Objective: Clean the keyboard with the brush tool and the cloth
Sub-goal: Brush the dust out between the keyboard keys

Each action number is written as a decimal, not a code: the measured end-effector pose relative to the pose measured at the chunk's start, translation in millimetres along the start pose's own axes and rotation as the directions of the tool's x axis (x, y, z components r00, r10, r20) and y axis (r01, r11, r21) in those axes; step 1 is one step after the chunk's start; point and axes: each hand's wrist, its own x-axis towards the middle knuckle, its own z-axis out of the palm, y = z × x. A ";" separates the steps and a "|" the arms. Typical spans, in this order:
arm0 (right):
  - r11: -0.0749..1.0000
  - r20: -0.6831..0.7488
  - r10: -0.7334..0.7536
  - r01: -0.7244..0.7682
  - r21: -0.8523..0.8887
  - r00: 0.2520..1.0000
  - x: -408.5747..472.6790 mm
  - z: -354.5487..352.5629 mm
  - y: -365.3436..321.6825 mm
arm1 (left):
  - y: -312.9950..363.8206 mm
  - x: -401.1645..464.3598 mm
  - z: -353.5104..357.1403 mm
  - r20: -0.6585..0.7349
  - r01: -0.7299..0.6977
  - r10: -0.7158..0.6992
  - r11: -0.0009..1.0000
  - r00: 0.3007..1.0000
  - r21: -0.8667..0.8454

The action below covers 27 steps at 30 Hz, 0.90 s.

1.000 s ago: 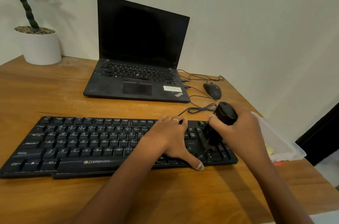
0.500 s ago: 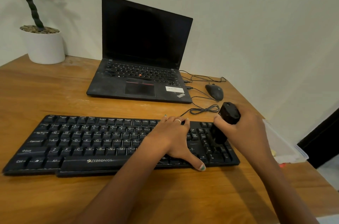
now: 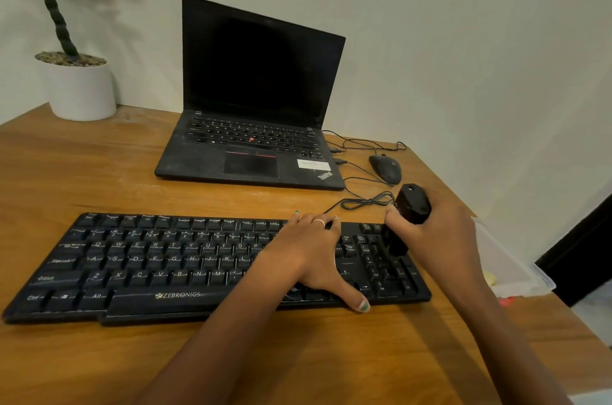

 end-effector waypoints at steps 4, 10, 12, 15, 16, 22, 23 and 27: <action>0.998 0.069 0.021 -0.025 0.057 0.997 -1.4 3.6 -2.2 | 0.0 0.8 -0.1 0.007 0.004 -0.004 1.000 1.000 -0.004; 0.991 0.105 0.057 -0.070 0.118 0.993 5.4 5.0 -3.6 | -0.5 0.8 -0.3 0.001 0.003 -0.003 1.000 1.000 0.004; 1.000 0.011 0.014 -0.014 0.005 1.000 8.1 6.0 -1.9 | -0.3 1.0 -0.3 0.005 0.003 -0.003 1.000 1.000 -0.001; 0.994 0.045 0.051 -0.055 0.095 0.998 11.4 6.8 0.1 | -0.5 1.4 0.1 0.010 0.007 -0.007 1.000 1.000 0.000; 0.986 0.100 0.086 -0.099 0.134 0.991 11.3 8.2 -0.4 | -0.9 1.5 0.0 0.010 0.009 -0.009 1.000 1.000 0.001; 1.000 -0.020 0.001 0.000 0.010 1.000 15.3 11.4 -1.9 | 0.2 0.5 0.3 0.000 0.010 -0.010 1.000 1.000 -0.005; 0.998 0.020 0.021 -0.022 0.056 1.000 15.5 12.2 -2.4 | 0.1 0.5 0.3 -0.002 0.010 -0.010 1.000 1.000 -0.004; 0.999 -0.039 0.009 -0.010 -0.032 0.999 15.8 11.7 -0.3 | -0.6 2.0 0.7 -0.002 0.008 -0.008 1.000 1.000 0.004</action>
